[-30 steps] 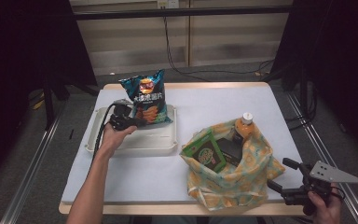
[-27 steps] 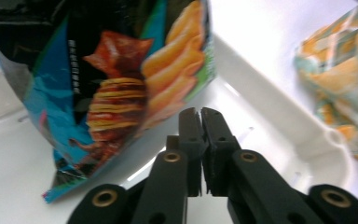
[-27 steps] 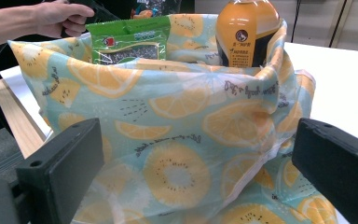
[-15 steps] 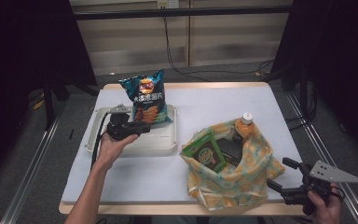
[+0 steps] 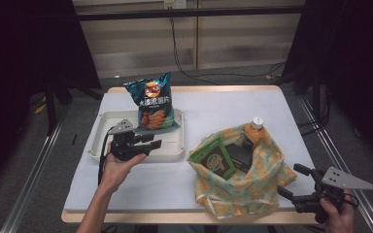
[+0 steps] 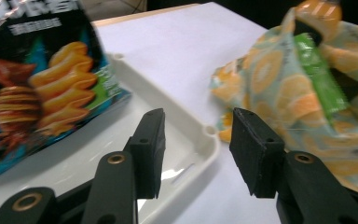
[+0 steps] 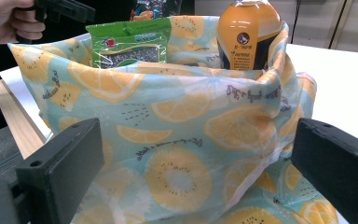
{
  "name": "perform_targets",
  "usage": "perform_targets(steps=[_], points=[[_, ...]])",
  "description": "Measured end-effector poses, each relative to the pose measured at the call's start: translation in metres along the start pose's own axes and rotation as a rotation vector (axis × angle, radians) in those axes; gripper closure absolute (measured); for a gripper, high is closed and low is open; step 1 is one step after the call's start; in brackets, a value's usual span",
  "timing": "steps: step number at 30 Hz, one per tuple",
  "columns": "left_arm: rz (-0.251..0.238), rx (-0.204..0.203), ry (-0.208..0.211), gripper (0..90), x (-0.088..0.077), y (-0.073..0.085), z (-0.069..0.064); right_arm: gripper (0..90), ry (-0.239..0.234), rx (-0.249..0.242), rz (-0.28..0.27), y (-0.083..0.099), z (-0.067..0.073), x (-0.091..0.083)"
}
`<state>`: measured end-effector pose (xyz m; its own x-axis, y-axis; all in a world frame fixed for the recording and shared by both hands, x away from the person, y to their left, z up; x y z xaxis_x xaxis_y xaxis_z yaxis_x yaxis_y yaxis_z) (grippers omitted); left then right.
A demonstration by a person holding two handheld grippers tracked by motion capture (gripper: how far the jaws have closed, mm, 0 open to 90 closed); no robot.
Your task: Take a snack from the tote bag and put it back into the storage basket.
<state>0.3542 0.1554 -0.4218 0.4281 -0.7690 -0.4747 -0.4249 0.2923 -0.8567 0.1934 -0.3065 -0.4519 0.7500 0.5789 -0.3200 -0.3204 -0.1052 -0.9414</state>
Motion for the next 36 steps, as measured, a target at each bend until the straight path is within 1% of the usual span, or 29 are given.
perform_targets(steps=[1, 2, 3, 4, 5, 6, 8, 9, 13, 15, 16, 17, 18, 20, 22, 23, 25, 26, 27, 28, 29, 30, 31, 32, 33, 34, 35, 36], points=[[-0.001, 0.008, 0.004, 55.2, 0.001, 0.0, -0.005, 1.7, 0.001, 0.0, 0.0, 0.0, 0.0, 0.0], [-0.011, 0.014, 0.03, 55.4, 0.001, -0.001, -0.014, 1.7, 0.003, -0.003, 0.0, 0.0, -0.001, 0.0], [-0.011, 0.014, 0.03, 56.8, 0.001, -0.001, -0.014, 1.7, 0.002, -0.002, 0.0, 0.0, -0.001, 0.001], [-0.009, 0.035, 0.047, 57.4, 0.004, -0.001, -0.024, 1.7, 0.003, -0.002, 0.001, 0.0, -0.001, 0.001], [-0.009, 0.035, 0.047, 57.4, 0.004, -0.001, -0.024, 1.7, 0.003, -0.002, 0.001, 0.0, -0.001, 0.001], [-0.005, 0.057, 0.069, 58.0, 0.007, -0.002, -0.031, 1.6, -0.002, 0.002, -0.001, 0.0, 0.0, 0.001], [-0.014, 0.057, 0.091, 59.3, 0.01, -0.002, -0.038, 1.6, -0.001, 0.007, 0.0, 0.0, 0.001, 0.001], [-0.014, 0.066, 0.092, 60.3, 0.011, -0.002, -0.042, 1.6, -0.001, -0.002, 0.003, 0.0, 0.001, 0.001], [-0.024, 0.098, 0.147, 66.5, 0.016, -0.006, -0.06, 1.6, -0.006, -0.002, 0.005, 0.0, 0.002, 0.002], [-0.031, 0.112, 0.174, 67.7, 0.018, -0.01, -0.066, 1.6, -0.007, -0.008, 0.006, 0.0, 0.003, 0.002], [-0.031, 0.127, 0.171, 69.5, 0.019, -0.011, -0.069, 1.6, -0.007, -0.01, 0.005, 0.0, 0.003, 0.001], [-0.034, 0.124, 0.178, 70.7, 0.021, -0.012, -0.072, 1.6, -0.008, -0.008, 0.006, 0.0, 0.003, 0.001], [-0.038, 0.12, 0.194, 72.7, 0.023, -0.014, -0.074, 1.6, -0.007, -0.01, 0.005, 0.0, 0.003, 0.001], [-0.028, 0.141, 0.201, 75.9, 0.029, -0.016, -0.08, 1.6, -0.007, -0.009, 0.005, 0.0, 0.003, 0.001], [-0.014, 0.153, 0.211, 76.1, 0.035, -0.018, -0.085, 1.6, -0.006, -0.01, 0.004, 0.0, 0.002, 0.001], [-0.017, 0.163, 0.216, 76.1, 0.039, -0.02, -0.086, 1.6, -0.006, -0.01, 0.004, 0.0, 0.002, 0.001], [-0.021, 0.159, 0.215, 75.6, 0.042, -0.022, -0.087, 1.6, -0.008, -0.006, 0.005, 0.0, 0.002, 0.001], [-0.019, 0.166, 0.222, 75.2, 0.048, -0.025, -0.089, 1.7, -0.008, 0.0, 0.006, 0.0, 0.002, 0.001], [-0.019, 0.166, 0.222, 74.2, 0.048, -0.025, -0.089, 1.6, -0.008, -0.004, 0.005, 0.0, 0.002, 0.001], [-0.013, 0.167, 0.226, 73.8, 0.053, -0.026, -0.091, 1.6, -0.008, -0.004, 0.006, 0.0, 0.002, 0.001], [-0.013, 0.167, 0.226, 73.6, 0.053, -0.026, -0.091, 1.6, -0.008, -0.004, 0.006, 0.0, 0.002, 0.001], [0.008, 0.175, 0.219, 73.0, 0.059, -0.024, -0.092, 1.6, -0.008, -0.002, 0.007, 0.0, 0.002, 0.0], [0.008, 0.175, 0.219, 72.4, 0.059, -0.024, -0.092, 1.5, -0.011, -0.004, 0.009, 0.0, 0.002, 0.0], [0.021, 0.164, 0.211, 72.4, 0.065, -0.022, -0.092, 1.6, -0.014, -0.008, 0.013, 0.001, 0.002, 0.001], [0.025, 0.173, 0.184, 72.4, 0.067, -0.021, -0.092, 1.7, -0.013, -0.01, 0.013, 0.001, 0.002, 0.001], [0.025, 0.173, 0.184, 72.3, 0.067, -0.021, -0.092, 1.6, -0.014, -0.011, 0.013, 0.001, 0.003, 0.001], [0.037, 0.156, 0.19, 71.7, 0.072, -0.019, -0.089, 1.5, -0.012, -0.011, 0.013, 0.001, 0.003, 0.001], [0.025, 0.15, 0.174, 71.3, 0.072, -0.019, -0.086, 1.6, -0.013, -0.012, 0.015, 0.001, 0.003, 0.001]])
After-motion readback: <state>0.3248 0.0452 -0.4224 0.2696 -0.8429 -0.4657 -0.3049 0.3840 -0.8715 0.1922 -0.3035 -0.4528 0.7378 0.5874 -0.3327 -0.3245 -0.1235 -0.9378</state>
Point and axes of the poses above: each handheld gripper's, and its own axes: x roughly forward along the jaws, y roughly out of its underside, z roughly to its left, the point moved 4 cm from there along x, roughly forward along the jaws, and after that the axes turned 2 degrees about y, right-handed, at the moved point
